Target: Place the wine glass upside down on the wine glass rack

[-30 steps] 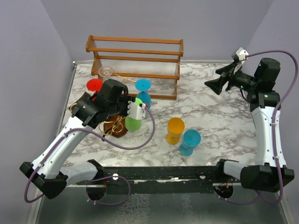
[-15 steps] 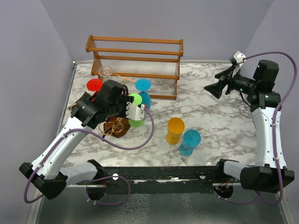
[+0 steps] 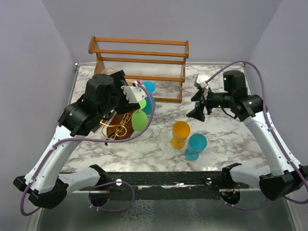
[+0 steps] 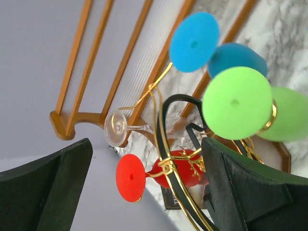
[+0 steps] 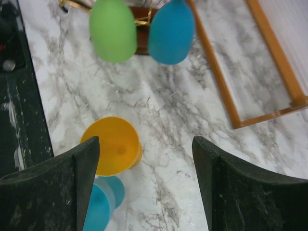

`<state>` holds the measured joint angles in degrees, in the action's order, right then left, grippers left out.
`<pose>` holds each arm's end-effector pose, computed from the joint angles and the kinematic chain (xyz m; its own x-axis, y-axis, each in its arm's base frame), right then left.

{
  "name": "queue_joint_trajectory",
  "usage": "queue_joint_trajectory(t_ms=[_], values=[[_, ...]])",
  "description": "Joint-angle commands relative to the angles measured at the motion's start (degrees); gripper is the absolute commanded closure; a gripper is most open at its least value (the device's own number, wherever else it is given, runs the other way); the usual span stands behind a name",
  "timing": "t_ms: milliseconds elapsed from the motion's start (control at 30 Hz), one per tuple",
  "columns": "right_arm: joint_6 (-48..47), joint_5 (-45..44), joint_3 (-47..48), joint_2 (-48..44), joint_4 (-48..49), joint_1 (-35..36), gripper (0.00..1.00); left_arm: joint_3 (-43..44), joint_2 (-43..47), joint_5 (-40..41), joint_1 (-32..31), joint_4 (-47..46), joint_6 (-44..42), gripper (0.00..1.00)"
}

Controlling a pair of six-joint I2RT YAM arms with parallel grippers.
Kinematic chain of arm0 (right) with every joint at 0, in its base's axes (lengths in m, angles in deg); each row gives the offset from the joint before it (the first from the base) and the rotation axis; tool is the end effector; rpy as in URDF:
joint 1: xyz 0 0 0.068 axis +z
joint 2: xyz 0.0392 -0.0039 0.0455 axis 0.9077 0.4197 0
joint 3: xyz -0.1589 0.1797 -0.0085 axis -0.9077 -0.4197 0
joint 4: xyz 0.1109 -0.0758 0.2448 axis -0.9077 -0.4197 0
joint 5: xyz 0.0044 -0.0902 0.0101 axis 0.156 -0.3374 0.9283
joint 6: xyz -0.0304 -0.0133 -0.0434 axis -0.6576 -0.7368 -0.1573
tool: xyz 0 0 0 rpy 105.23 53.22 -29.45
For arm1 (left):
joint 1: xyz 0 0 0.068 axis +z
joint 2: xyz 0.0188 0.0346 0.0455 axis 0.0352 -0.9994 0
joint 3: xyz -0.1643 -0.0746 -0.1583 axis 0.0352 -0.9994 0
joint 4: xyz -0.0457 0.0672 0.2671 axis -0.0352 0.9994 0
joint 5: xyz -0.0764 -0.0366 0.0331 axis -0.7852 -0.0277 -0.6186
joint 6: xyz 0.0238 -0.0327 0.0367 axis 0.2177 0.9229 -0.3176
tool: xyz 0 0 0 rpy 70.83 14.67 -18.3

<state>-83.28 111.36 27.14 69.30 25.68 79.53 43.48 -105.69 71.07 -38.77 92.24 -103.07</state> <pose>0.2438 0.0898 0.3680 -0.1990 -0.3800 -0.9033 -0.9173 0.3967 0.0352 0.1846 -0.1339 0.4309 0.1479 0.7969 -0.5857 0.6239 0.3843 0.6805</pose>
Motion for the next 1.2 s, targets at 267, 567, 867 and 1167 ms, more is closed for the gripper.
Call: queue_joint_trajectory(t_ms=[267, 567, 867, 1167], values=[[-10.0, -21.4, -5.2, 7.1, -5.6, 17.6, 0.32, 1.0, 1.8, 10.1, 9.1, -15.0, 17.0, 0.01], [-11.2, -22.6, -5.2, 12.0, -5.8, 21.0, 0.51, 1.2, 1.6, 9.5, 10.0, -14.8, 17.2, 0.01], [-12.4, -21.6, -2.4, 16.2, -6.8, 23.9, 0.92, -0.4, 2.2, 10.3, 10.3, -16.0, 17.6, 0.01], [-15.4, -16.9, 6.1, 15.7, -3.5, 24.0, 0.99, 0.0, 2.4, 10.6, 11.8, -17.0, 19.3, 0.01]])
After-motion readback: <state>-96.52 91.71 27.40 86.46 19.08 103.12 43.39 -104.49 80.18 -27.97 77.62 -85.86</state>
